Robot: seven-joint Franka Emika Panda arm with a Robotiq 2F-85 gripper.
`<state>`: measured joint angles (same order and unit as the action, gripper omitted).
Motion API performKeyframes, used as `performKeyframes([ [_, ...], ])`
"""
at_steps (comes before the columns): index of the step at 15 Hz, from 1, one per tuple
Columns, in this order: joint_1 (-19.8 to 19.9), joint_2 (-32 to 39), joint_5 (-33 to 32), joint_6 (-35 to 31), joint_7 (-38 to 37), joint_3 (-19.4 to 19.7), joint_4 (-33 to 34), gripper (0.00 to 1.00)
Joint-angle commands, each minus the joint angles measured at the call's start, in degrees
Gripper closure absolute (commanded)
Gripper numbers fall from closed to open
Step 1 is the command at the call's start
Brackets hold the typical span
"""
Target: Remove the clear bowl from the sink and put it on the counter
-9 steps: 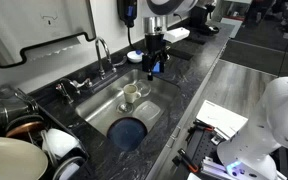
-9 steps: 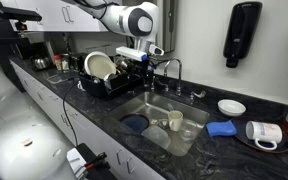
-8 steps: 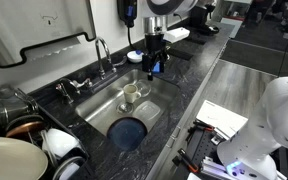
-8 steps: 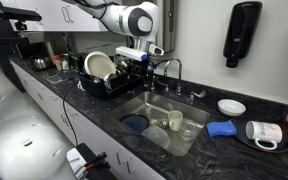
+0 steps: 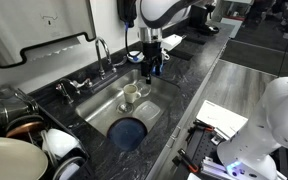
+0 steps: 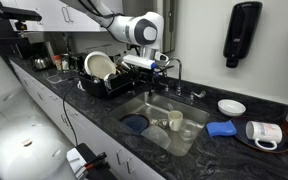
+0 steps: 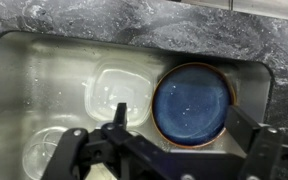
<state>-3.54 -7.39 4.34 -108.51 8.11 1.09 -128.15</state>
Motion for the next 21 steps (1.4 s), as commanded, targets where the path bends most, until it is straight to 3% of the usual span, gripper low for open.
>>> performKeyframes([
  [1, 0.87, 4.54, -4.75, -2.09, 5.82, -0.57, 1.57, 0.00],
  [5, 1.69, 8.13, -16.43, -8.85, 11.31, -0.07, 2.00, 0.00],
  [6, 2.04, 9.11, -16.21, -10.88, 15.34, 0.27, 2.01, 0.00],
  [7, 1.59, 6.32, -14.86, -8.11, 9.76, -0.54, 0.75, 0.00],
  [13, 1.77, 6.57, -14.96, -8.56, 9.96, -0.69, 0.75, 0.00],
  [21, 4.53, 13.62, -10.78, -16.61, 14.16, 1.27, 2.76, 0.00],
])
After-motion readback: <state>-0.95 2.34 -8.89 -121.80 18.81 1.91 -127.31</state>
